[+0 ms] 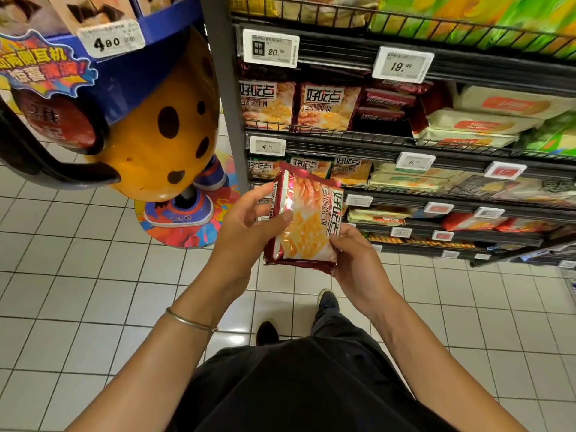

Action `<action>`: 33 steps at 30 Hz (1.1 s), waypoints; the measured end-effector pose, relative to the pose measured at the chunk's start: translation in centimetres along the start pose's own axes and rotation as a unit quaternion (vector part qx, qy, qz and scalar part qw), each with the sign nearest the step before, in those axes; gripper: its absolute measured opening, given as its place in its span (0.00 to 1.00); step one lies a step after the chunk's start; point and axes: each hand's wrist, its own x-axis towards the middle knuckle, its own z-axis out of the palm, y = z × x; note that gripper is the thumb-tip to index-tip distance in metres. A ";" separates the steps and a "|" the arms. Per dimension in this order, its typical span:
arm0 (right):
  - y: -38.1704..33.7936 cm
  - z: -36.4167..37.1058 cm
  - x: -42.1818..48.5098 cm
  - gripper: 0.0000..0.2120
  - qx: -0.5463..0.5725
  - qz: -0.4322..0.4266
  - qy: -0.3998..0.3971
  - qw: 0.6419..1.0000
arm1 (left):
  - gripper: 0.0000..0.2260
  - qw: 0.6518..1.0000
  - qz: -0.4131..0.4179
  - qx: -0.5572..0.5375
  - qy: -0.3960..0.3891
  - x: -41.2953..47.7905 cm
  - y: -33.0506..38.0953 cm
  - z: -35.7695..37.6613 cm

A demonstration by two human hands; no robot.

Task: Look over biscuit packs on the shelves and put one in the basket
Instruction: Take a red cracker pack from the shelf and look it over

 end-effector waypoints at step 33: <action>-0.5 -0.4 -0.4 0.23 0.126 0.010 -0.096 0.987 | 0.09 0.955 -0.204 -0.211 -0.042 -0.8 -2.9 -2.2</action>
